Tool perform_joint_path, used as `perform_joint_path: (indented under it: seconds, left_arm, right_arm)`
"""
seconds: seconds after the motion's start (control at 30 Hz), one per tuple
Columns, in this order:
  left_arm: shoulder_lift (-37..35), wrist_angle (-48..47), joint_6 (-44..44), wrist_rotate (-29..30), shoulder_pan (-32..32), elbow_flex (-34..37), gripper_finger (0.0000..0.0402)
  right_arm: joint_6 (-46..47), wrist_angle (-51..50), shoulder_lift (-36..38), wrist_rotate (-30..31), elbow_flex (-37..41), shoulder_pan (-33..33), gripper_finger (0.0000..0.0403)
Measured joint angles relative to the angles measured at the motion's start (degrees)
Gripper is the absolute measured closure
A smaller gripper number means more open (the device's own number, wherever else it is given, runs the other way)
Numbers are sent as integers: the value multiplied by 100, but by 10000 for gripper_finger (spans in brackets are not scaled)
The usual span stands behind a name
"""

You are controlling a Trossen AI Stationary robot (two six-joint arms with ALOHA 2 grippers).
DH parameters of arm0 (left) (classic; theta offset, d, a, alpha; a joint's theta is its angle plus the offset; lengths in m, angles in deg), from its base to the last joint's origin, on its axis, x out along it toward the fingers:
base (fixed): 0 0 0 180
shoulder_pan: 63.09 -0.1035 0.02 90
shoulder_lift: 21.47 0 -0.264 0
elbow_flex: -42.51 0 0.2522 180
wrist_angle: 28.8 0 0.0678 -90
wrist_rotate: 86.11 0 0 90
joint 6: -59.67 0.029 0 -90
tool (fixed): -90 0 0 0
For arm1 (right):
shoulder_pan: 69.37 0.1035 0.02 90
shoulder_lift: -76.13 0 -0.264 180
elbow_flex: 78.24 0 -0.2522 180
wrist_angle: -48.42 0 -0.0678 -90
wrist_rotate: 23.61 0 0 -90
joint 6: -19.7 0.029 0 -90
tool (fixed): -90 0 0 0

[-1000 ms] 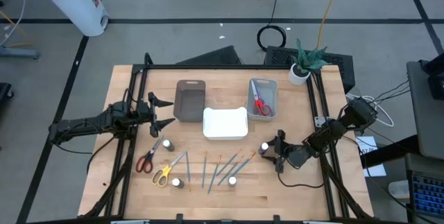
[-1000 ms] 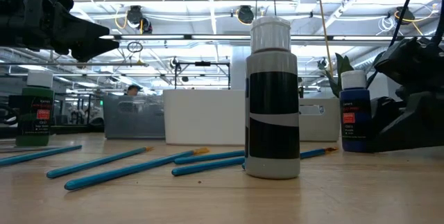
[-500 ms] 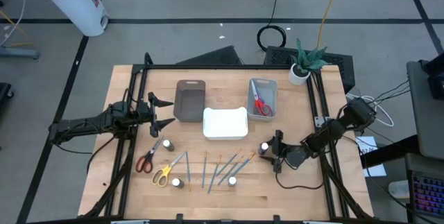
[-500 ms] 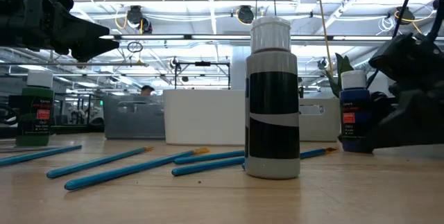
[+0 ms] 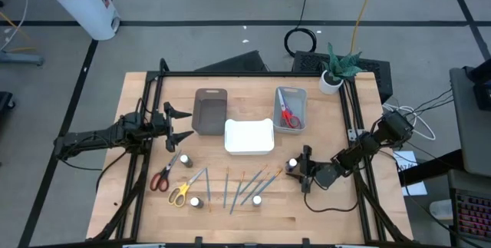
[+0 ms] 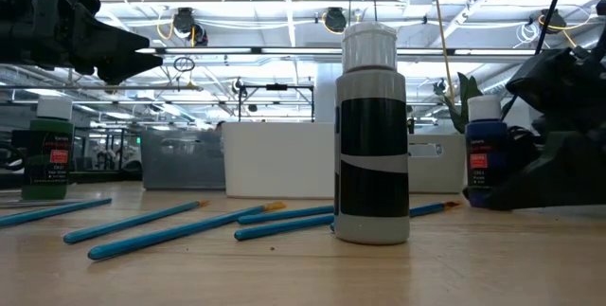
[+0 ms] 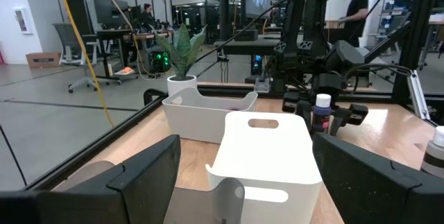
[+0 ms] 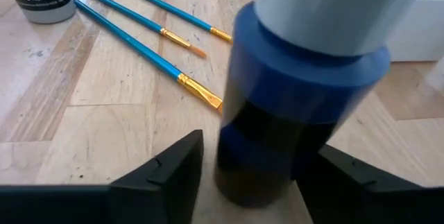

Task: Pick & Place Paint Supplies
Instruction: Put the purple paint bottle into the black bin

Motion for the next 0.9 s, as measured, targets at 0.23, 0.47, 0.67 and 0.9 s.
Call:
perform_joint_path:
  seconds: [0.23,0.47,0.67,0.9]
  left_arm:
    - [0,0,1,0,0,0,68]
    - [0,-2,1,0,-1,0,68]
    - [0,0,1,0,0,1,69]
    - [0,53,1,0,-1,2,69]
  right_arm:
    - [-181,-64,191,-39,13,2,273]
    - [-550,-87,1211,-54,17,0,284]
    - [-802,-52,2344,-74,17,-115,285]
    - [-1266,-73,3125,-895,-201,-818,296]
